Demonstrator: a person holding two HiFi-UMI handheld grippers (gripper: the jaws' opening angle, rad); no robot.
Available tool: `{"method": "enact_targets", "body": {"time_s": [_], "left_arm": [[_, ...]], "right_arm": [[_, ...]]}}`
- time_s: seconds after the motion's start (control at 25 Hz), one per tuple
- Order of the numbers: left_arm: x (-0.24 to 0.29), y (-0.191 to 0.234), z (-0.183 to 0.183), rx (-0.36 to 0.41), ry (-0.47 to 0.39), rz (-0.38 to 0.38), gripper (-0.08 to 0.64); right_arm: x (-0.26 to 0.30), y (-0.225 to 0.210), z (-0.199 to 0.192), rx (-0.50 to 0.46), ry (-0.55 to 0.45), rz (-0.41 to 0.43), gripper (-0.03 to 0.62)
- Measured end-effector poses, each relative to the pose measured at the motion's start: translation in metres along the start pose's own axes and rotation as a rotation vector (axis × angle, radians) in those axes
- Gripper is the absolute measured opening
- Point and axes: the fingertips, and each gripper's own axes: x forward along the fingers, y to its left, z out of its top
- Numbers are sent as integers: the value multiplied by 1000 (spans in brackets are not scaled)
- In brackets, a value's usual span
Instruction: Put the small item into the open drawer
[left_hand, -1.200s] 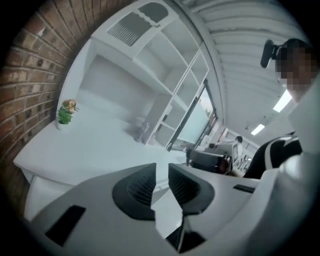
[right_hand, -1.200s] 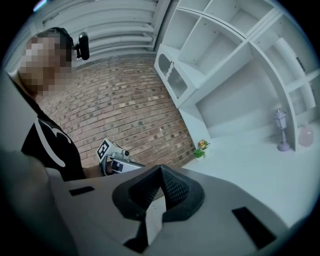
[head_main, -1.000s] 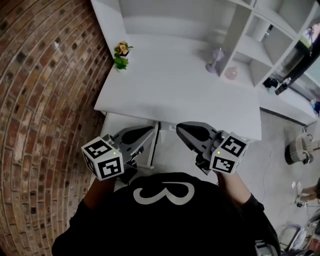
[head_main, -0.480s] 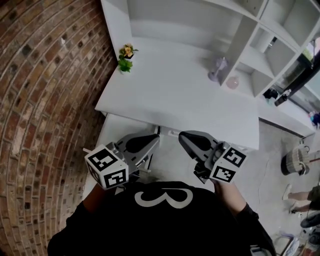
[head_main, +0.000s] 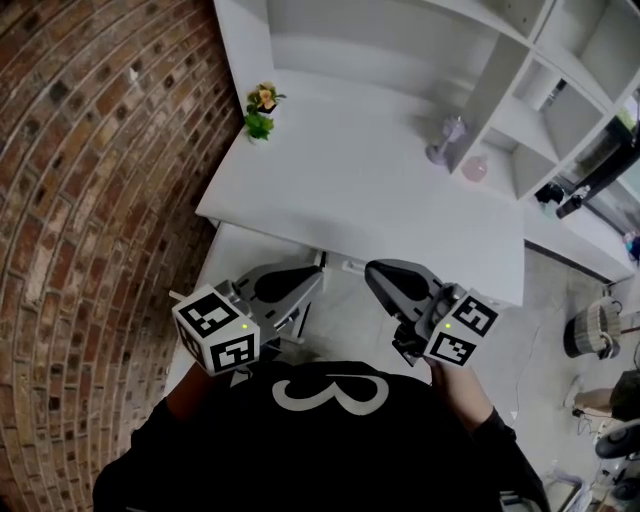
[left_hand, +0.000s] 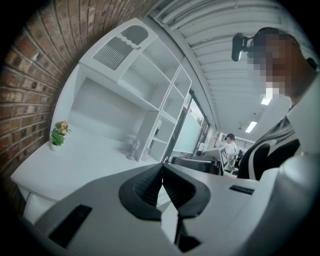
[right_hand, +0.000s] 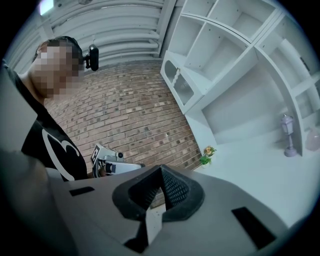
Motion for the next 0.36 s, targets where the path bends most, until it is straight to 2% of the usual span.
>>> {"method": "enact_targets", "body": {"time_s": [0.36], "left_arm": [[3, 11, 2, 8, 6, 15, 3]], "right_arm": [[6, -10, 1, -1, -2, -6, 9]]}}
